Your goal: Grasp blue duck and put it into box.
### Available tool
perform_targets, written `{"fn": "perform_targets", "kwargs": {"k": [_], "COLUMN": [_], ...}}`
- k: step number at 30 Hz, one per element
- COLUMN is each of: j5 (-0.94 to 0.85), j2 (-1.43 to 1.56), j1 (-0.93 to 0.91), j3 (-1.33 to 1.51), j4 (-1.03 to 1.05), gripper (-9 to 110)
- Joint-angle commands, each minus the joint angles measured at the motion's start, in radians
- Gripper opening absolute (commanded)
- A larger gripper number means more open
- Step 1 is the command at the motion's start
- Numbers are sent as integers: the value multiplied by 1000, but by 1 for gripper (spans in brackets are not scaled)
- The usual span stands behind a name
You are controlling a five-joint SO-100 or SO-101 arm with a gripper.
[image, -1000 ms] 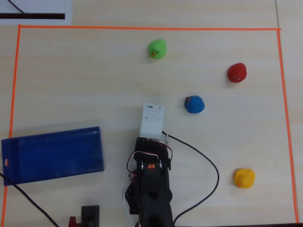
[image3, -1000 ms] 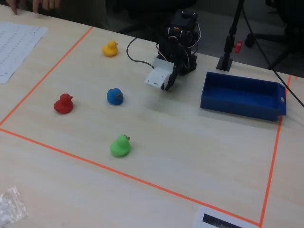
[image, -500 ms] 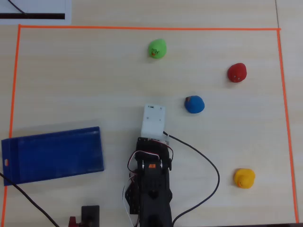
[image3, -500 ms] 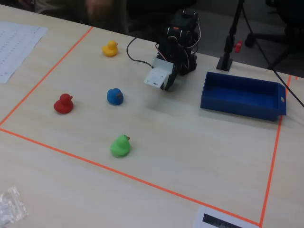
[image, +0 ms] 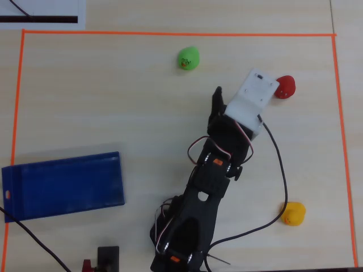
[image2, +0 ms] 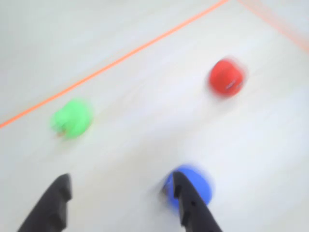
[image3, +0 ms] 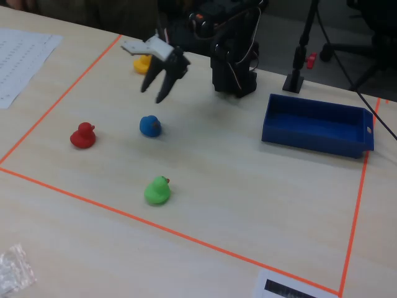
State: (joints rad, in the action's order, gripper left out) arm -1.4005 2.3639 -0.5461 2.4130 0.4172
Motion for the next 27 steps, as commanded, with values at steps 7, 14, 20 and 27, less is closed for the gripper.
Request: {"fn": "perform_targets", "kwargs": {"k": [7,14,20,27], "j5": [-67,-74,-72,-60], "j2": [-307,-373,-442,-541], "j1": [-89,-86,-103,-89], "j3": [196,276,308,295], "j4": [-554,-643,-701,-736], "gripper": [33,33,33,31]}}
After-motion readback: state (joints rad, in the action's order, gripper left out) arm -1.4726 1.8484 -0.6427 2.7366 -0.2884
